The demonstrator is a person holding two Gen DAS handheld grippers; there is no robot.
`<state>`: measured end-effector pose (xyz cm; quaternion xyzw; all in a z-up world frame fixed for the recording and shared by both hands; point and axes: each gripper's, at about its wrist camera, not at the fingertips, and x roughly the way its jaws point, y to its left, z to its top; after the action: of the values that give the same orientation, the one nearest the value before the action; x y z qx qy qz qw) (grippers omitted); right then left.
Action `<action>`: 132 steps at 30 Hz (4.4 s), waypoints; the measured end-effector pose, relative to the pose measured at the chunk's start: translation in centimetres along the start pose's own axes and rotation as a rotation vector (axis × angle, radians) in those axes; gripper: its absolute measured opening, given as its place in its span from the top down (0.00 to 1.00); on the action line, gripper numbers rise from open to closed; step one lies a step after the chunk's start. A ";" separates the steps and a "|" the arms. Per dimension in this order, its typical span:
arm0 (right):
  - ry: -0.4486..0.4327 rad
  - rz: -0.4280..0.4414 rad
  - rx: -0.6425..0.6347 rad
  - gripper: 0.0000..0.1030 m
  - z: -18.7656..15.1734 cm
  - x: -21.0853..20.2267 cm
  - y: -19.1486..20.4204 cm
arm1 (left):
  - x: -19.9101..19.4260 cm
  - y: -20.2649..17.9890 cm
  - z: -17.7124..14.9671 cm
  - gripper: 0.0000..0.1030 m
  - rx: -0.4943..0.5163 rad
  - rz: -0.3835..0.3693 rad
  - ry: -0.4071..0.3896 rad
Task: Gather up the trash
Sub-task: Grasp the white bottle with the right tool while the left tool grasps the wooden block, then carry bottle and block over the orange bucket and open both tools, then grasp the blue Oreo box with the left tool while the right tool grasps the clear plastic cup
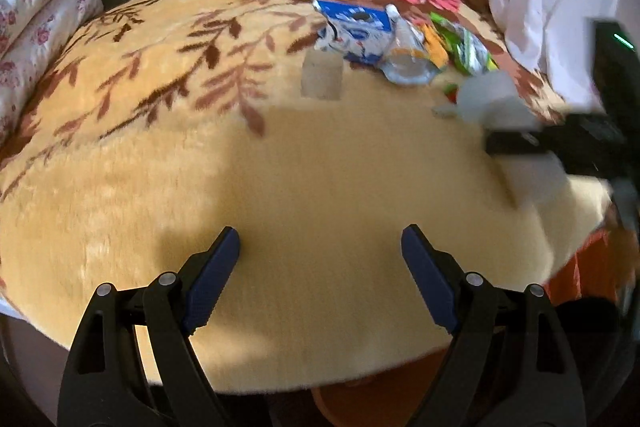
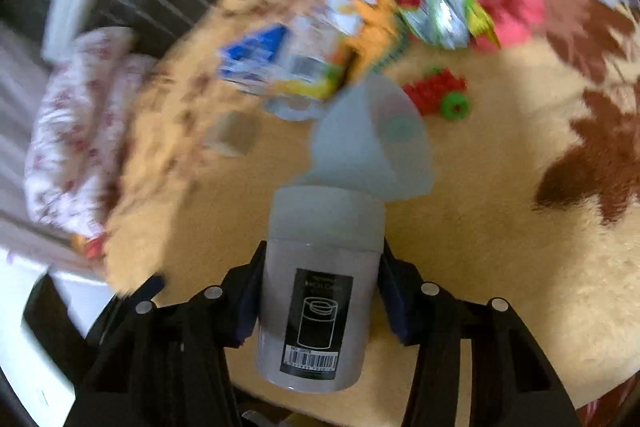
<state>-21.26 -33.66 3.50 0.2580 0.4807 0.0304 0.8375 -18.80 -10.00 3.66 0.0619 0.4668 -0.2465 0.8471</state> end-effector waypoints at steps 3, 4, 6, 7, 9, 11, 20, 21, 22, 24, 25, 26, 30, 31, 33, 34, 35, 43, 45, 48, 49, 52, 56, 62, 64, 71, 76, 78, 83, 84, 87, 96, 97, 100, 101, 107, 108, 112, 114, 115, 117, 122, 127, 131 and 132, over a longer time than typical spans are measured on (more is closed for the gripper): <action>-0.132 0.055 -0.063 0.51 -2.6 -3.1 0.8 | 1.5 0.1 2.6 0.21 -0.026 0.005 0.001; -0.158 0.057 -0.078 0.51 -3.0 -3.7 0.9 | 2.2 0.2 3.6 0.21 -0.035 0.005 0.002; -0.234 0.054 -0.114 0.51 -4.8 -5.2 0.8 | 4.1 0.1 5.6 0.21 -0.056 0.025 0.014; -0.251 0.057 -0.121 0.51 -5.3 -5.7 0.6 | 4.9 0.1 6.4 0.21 -0.063 0.038 0.021; -0.277 0.070 -0.127 0.51 -6.4 -6.7 0.0 | 6.6 -0.1 8.0 0.21 -0.064 0.047 0.042; -0.311 0.071 -0.132 0.51 -7.5 -7.5 -0.4 | 8.4 -0.3 9.7 0.21 -0.067 0.069 0.057; -0.365 0.033 -0.129 0.51 -9.5 -7.6 -2.3 | 11.7 -1.0 10.9 0.66 -0.014 0.123 0.036; -0.364 0.032 -0.125 0.51 -9.6 -7.4 -2.3 | 11.6 -1.1 10.7 0.67 -0.009 0.117 0.026; -0.368 0.024 -0.130 0.51 -9.8 -7.0 -2.2 | 11.4 -1.2 10.5 0.67 -0.005 0.119 0.019; -0.377 -0.003 -0.152 0.51 -10.1 -6.7 -1.8 | 10.7 -1.4 10.3 0.67 0.000 0.121 0.002; -0.376 -0.007 -0.157 0.51 -10.2 -6.5 -1.6 | 10.1 -1.5 10.1 0.67 0.004 0.119 -0.013; -0.376 -0.004 -0.163 0.51 -10.3 -6.4 -1.5 | 9.3 -1.5 9.8 0.67 0.006 0.106 -0.030; -0.367 0.001 -0.170 0.51 -10.9 -6.1 -1.1 | 6.1 -1.7 8.2 0.67 -0.006 0.069 -0.061; -0.365 0.005 -0.176 0.51 -11.2 -6.2 -0.9 | 5.1 -1.8 7.5 0.67 0.002 0.069 -0.071; -0.365 0.007 -0.188 0.51 -11.7 -6.3 -0.6 | 3.1 -2.3 5.6 0.67 0.026 0.082 -0.082; -0.367 0.006 -0.199 0.51 -12.2 -6.5 -0.3 | 2.2 -2.5 4.7 0.67 0.036 0.085 -0.083; -0.367 0.005 -0.210 0.51 -12.6 -6.6 -0.1 | 1.4 -2.7 3.7 0.67 0.044 0.089 -0.084; -0.331 -0.029 -0.253 0.51 -16.6 -6.9 0.6 | -2.7 -3.4 -4.4 0.67 0.066 0.105 -0.080; -0.320 -0.037 -0.251 0.51 -17.6 -6.9 0.5 | -3.3 -3.8 -6.0 0.67 0.070 0.100 -0.080; -0.303 -0.060 -0.257 0.51 -19.2 -6.9 0.4 | -4.1 -4.6 -8.3 0.67 0.086 0.080 -0.071; -0.295 -0.071 -0.256 0.51 -20.0 -6.9 0.3 | -4.2 -4.9 -9.2 0.67 0.095 0.075 -0.062; -0.267 -0.085 -0.250 0.51 -21.4 -6.6 -0.1 | -3.9 -5.5 -11.8 0.67 0.124 0.061 -0.024; -0.229 -0.111 -0.235 0.51 -23.1 -5.8 -0.7 | -2.5 -5.9 -14.2 0.67 0.147 0.050 0.047; -0.171 -0.138 -0.224 0.51 -24.6 -4.1 -1.1 | 0.6 -5.9 -16.8 0.67 0.164 0.028 0.170; -0.140 -0.150 -0.215 0.51 -24.7 -3.2 -1.4 | 1.7 -5.8 -17.3 0.67 0.150 0.011 0.218; -0.021 -0.154 -0.128 0.51 -24.7 0.7 -3.7 | 5.8 -5.5 -18.4 0.67 0.138 0.007 0.352; 0.032 -0.153 -0.108 0.51 -24.3 2.8 -4.6 | 7.9 -5.1 -19.0 0.67 0.135 0.010 0.412; 0.048 -0.153 -0.102 0.51 -24.3 3.3 -4.7 | 8.5 -4.9 -19.2 0.67 0.134 0.013 0.428; 0.071 -0.153 -0.088 0.50 -24.0 4.1 -5.0 | 9.1 -4.9 -19.4 0.67 0.135 0.018 0.448; 0.076 -0.153 -0.084 0.49 -23.9 4.3 -5.1 | 9.2 -4.9 -19.4 0.67 0.137 0.018 0.454; 0.071 -0.163 -0.069 0.39 -23.8 4.1 -5.7 | 9.6 -5.1 -19.4 0.38 0.148 0.044 0.471; -0.013 -0.177 -0.103 0.34 -23.8 1.4 -4.5 | 8.3 -4.8 -18.8 0.25 0.130 0.027 0.436; -0.031 -0.185 -0.119 0.34 -23.6 0.7 -4.3 | 8.0 -4.8 -18.7 0.25 0.125 0.016 0.431; -0.078 -0.192 -0.170 0.33 -22.7 -1.4 -3.6 | 6.5 -4.8 -18.2 0.25 0.119 -0.037 0.397; -0.099 -0.193 -0.195 0.33 -22.1 -2.3 -3.2 | 5.9 -4.9 -18.0 0.25 0.122 -0.055 0.376; -0.265 -0.227 -0.400 0.26 -17.1 -6.4 0.4 | 1.9 -4.8 -16.4 0.25 0.141 -0.118 0.213; -0.291 -0.228 -0.418 0.26 -15.8 -6.7 0.9 | 1.2 -4.8 -16.0 0.25 0.142 -0.127 0.183; -0.332 -0.179 -0.434 0.26 -10.4 -6.8 1.9 | -0.6 -4.9 -14.4 0.25 0.148 -0.135 0.096; -0.329 -0.154 -0.437 0.27 -7.6 -6.0 2.8 | -1.4 -4.7 -13.8 0.25 0.155 -0.127 0.058; -0.321 -0.147 -0.432 0.28 -6.0 -5.4 2.9 | -1.5 -4.6 -13.5 0.22 0.156 -0.124 0.046; -0.300 -0.135 -0.416 0.30 -3.5 -4.4 2.9 | -1.6 -4.1 -13.2 0.19 0.150 -0.120 0.021; -0.223 -0.127 -0.366 0.34 0.6 -1.8 1.9 | -0.7 -3.2 -12.9 0.18 0.131 -0.145 0.033; -0.128 -0.076 -0.326 0.65 2.7 1.2 1.6 | -0.3 -2.7 -12.7 0.18 0.112 -0.157 0.038; -0.109 -0.028 -0.307 0.91 2.3 2.4 1.4 | -0.5 -2.9 -12.8 0.18 0.118 -0.142 0.027; -0.126 -0.027 -0.319 0.91 1.9 2.0 1.5 | -0.7 -2.9 -12.8 0.18 0.121 -0.136 0.023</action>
<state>-18.37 -32.54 3.39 0.1168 0.4199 0.0787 0.8966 -30.20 -8.01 -2.49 0.0840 0.4637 -0.3303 0.8178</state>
